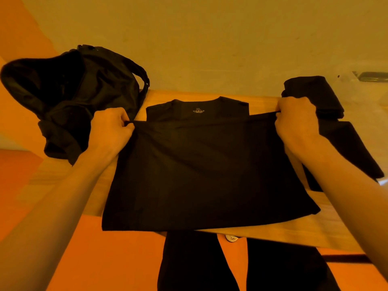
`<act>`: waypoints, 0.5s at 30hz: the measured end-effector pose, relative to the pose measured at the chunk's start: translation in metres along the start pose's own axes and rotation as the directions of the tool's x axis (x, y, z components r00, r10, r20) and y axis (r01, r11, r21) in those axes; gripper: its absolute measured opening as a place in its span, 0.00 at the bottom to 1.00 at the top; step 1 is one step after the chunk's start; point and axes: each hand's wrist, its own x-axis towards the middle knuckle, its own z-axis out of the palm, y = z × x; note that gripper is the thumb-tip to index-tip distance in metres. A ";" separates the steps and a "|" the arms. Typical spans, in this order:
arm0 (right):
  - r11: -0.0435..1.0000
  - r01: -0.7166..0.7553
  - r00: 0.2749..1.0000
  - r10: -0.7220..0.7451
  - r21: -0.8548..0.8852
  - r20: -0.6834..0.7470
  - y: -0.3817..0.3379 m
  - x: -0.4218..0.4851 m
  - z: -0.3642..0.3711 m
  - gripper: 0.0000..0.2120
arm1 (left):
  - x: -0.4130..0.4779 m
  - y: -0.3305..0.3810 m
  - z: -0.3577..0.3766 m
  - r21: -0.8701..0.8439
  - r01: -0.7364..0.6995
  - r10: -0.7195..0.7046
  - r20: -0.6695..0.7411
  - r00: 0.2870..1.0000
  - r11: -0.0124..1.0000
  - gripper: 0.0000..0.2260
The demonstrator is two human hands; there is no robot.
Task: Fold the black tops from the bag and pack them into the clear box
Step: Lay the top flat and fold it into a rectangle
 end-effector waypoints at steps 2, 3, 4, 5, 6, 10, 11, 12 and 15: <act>1.000 -0.010 1.000 0.010 -0.012 -0.005 -0.002 0.003 0.000 0.05 | 0.001 -0.001 0.002 0.020 -0.012 0.012 -0.016 1.000 1.000 0.03; 1.000 -0.015 1.000 0.015 -0.014 -0.006 -0.002 0.005 0.002 0.05 | 0.002 -0.001 0.003 0.029 -0.015 0.015 -0.017 1.000 0.999 0.03; 1.000 -0.020 1.000 0.020 -0.016 -0.002 -0.003 0.007 0.004 0.05 | 0.003 -0.002 0.004 0.038 -0.015 0.015 -0.012 1.000 0.999 0.03; 1.000 -0.024 1.000 0.024 -0.017 0.005 -0.003 0.010 0.005 0.05 | 0.004 -0.002 0.005 0.051 -0.014 0.014 -0.003 1.000 0.999 0.03; 0.999 -0.029 0.999 0.029 -0.014 0.017 -0.005 0.011 0.004 0.06 | 0.005 -0.001 0.006 0.075 -0.012 0.012 0.003 1.000 0.997 0.02; 0.999 0.032 0.999 -0.032 0.013 0.009 -0.027 -0.012 -0.001 0.15 | -0.021 0.025 0.005 0.198 -0.062 0.076 -0.063 0.995 0.978 0.13; 0.995 0.095 0.995 -0.095 -0.005 -0.039 -0.035 -0.029 0.002 0.17 | -0.038 0.038 0.004 0.197 -0.094 0.109 -0.064 0.992 0.976 0.16; 0.983 0.180 0.981 -0.182 -0.029 -0.070 -0.045 -0.052 0.006 0.19 | -0.059 0.051 0.005 0.192 -0.132 0.139 -0.023 0.990 0.972 0.18; 0.931 0.365 0.930 -0.363 -0.024 0.061 -0.061 -0.106 0.030 0.31 | -0.117 0.074 0.024 0.307 -0.230 0.181 0.180 0.967 0.924 0.33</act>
